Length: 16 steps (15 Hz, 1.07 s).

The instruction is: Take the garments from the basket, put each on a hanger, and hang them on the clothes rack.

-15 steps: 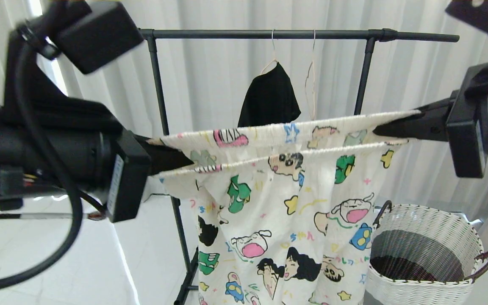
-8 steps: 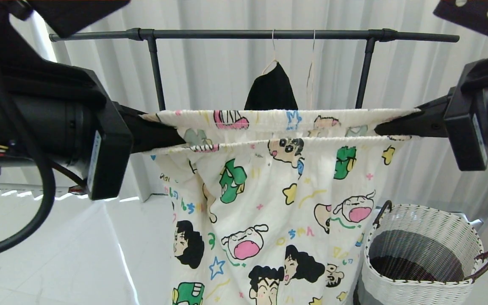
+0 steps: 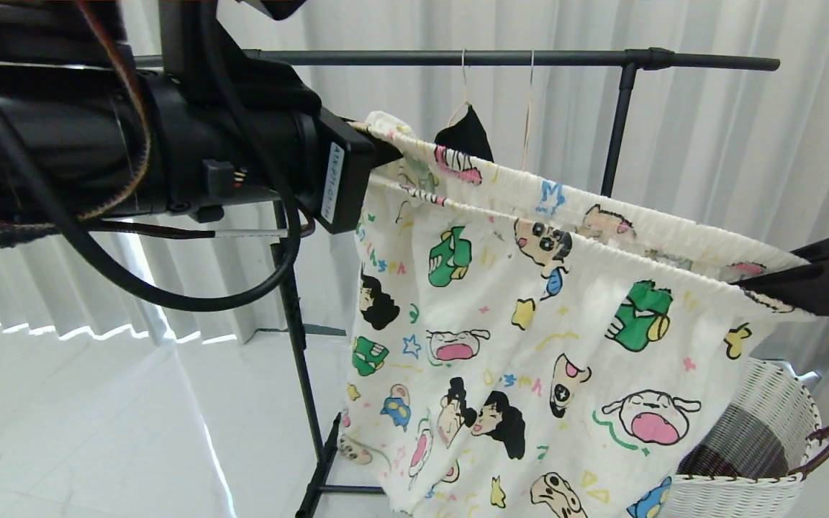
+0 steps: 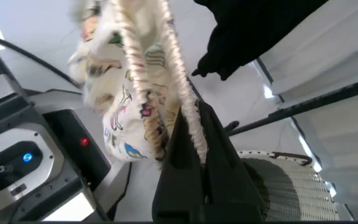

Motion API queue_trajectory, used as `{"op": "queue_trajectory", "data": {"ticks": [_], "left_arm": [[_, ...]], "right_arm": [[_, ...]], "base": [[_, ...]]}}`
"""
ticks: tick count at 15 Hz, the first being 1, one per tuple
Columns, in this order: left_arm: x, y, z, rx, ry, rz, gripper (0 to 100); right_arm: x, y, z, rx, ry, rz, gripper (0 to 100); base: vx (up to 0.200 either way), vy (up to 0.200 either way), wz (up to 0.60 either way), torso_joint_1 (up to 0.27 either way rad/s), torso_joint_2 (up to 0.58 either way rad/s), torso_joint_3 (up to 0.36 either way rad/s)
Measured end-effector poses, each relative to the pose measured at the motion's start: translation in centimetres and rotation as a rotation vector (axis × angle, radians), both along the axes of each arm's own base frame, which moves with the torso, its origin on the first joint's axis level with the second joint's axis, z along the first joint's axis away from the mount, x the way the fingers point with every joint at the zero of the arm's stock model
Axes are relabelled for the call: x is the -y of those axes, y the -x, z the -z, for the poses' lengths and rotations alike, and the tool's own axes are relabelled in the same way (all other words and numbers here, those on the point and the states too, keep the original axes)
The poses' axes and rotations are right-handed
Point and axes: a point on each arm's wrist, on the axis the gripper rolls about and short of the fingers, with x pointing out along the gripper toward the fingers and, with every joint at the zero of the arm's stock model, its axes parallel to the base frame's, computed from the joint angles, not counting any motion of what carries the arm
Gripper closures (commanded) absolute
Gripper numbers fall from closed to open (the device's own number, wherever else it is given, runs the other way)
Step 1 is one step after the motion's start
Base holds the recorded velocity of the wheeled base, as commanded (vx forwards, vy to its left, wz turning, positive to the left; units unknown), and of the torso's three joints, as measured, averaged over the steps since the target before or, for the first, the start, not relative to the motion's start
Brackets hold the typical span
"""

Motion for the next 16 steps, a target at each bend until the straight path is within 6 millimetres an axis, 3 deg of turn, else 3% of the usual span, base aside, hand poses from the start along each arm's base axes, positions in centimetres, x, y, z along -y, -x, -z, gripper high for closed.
{"op": "queue_trajectory", "data": {"ticks": [3,5,7,11,16], "left_arm": [[0.0,0.0,0.6,-0.022,-0.017,-0.003,100],[-0.8,1.2,1.7,-0.117,-0.088,0.007,100],[-2.2,3.7,2.6,-0.302,-0.155,0.08,100],[-3.3,8.7,1.0,-0.444,-0.082,0.22,100],[-3.6,10.1,0.3,-0.426,-0.062,0.273,100]], "right_arm": [[-0.6,-0.3,-0.2,0.014,-0.016,0.0,100],[-1.3,-1.3,-0.9,0.052,-0.063,0.016,100],[-2.4,-2.3,-1.8,0.077,-0.094,0.021,100],[-4.7,-4.1,-3.1,0.108,-0.129,0.019,100],[-5.8,-5.0,-2.9,0.101,-0.118,0.018,100]], "base": [[0.0,0.0,0.0,0.0,0.0,0.0],[0.0,0.0,0.0,0.0,0.0,0.0],[0.0,0.0,0.0,0.0,0.0,0.0],[0.0,0.0,0.0,0.0,0.0,0.0],[0.0,0.0,0.0,0.0,0.0,0.0]]}}
